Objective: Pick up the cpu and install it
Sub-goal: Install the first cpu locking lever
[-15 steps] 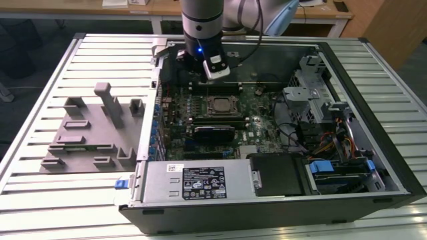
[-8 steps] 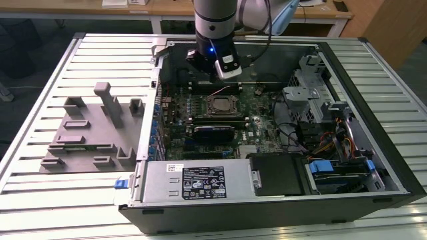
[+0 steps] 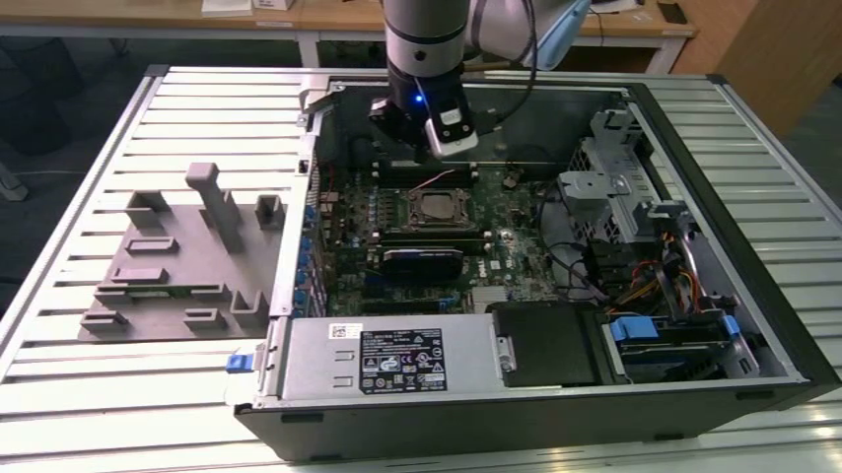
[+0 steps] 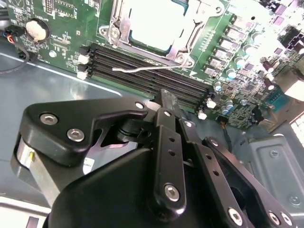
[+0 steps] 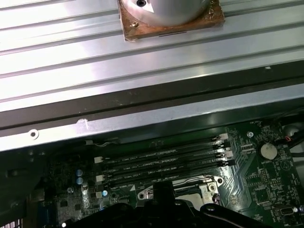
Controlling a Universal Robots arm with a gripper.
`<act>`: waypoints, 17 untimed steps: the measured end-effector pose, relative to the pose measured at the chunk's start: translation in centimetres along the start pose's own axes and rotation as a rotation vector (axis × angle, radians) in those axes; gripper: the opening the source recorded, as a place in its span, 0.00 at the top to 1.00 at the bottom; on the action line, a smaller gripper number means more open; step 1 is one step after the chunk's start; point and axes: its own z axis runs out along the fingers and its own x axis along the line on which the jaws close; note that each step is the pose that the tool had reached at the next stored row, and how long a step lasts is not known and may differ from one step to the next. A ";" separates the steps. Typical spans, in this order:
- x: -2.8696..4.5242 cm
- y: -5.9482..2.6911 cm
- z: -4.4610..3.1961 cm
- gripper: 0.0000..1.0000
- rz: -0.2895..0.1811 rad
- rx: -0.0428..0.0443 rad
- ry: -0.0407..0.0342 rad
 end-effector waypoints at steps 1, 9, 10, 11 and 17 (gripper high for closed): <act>0.00 0.00 0.00 0.89 0.005 0.0010 -0.0020; 0.00 -0.04 0.16 0.89 0.032 -0.0008 -0.0339; 0.00 -0.05 0.18 0.89 0.033 -0.0012 -0.0369; -0.01 -0.05 0.20 0.89 0.034 -0.0015 -0.0396; -0.03 -0.07 0.29 0.89 0.040 -0.0030 -0.0470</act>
